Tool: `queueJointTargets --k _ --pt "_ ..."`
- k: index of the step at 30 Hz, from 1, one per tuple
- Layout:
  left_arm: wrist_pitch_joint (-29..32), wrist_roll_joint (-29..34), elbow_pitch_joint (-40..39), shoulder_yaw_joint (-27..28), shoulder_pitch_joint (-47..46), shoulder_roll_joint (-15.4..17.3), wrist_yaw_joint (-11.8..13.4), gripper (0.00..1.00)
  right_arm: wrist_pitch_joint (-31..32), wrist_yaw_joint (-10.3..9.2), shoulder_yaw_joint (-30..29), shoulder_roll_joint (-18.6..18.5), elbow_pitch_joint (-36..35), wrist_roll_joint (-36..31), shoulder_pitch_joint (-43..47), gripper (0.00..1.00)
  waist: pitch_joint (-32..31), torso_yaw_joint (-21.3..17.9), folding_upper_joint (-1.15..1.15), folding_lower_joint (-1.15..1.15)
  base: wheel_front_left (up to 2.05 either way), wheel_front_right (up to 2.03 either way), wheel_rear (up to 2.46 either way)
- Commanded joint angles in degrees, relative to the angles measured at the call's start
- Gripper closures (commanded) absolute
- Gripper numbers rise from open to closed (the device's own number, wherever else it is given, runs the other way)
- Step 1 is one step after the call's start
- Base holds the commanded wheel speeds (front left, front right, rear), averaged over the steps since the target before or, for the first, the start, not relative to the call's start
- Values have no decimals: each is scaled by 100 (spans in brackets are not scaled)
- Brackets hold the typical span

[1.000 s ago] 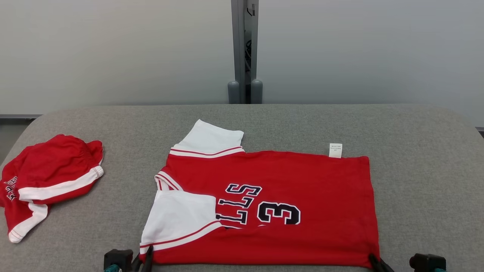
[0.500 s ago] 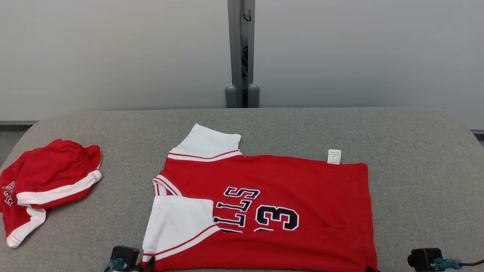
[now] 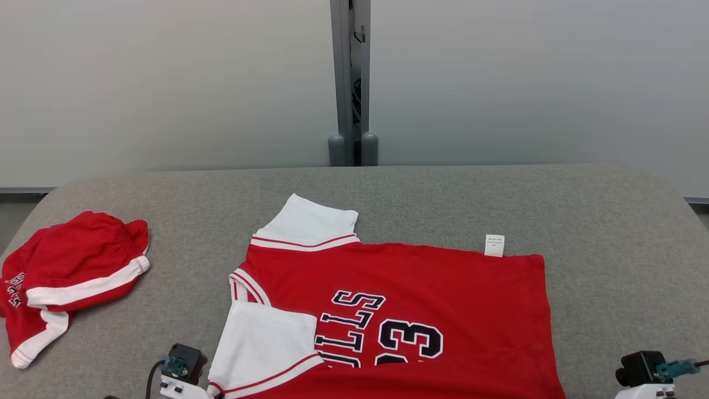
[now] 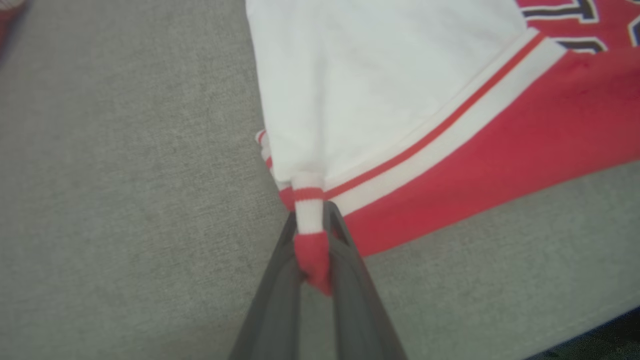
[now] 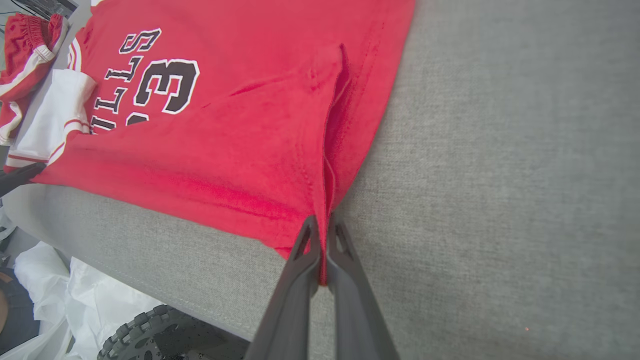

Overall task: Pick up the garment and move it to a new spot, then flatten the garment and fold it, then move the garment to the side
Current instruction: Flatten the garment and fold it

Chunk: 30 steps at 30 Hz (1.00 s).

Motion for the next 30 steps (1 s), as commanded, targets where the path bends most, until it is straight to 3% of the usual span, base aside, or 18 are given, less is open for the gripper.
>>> queueJointTargets --k 1,18,27,29,30 --pt "83 -51 -75 8 92 109 8 100 44 -1 26 -97 -11 64 -45 100 0 -5 0 0 0 0 0" --pt "1768 -1044 -2335 181 1300 789 115 100 628 0 542 -448 -264 751 41 100 -9 42 0 0 0 0 0" --pt "2122 -1165 -2901 167 1605 982 235 100 876 -1 614 -534 -245 1088 72 100 -51 15 0 0 0 0 0" --pt "2105 -1140 -2929 161 1602 992 251 100 852 -1 586 -514 -149 1089 50 95 -55 9 0 0 0 0 0" --pt "2062 -1070 -2955 167 1593 1012 272 100 776 -1 563 -491 -84 1062 6 51 -57 4 0 0 0 0 0"
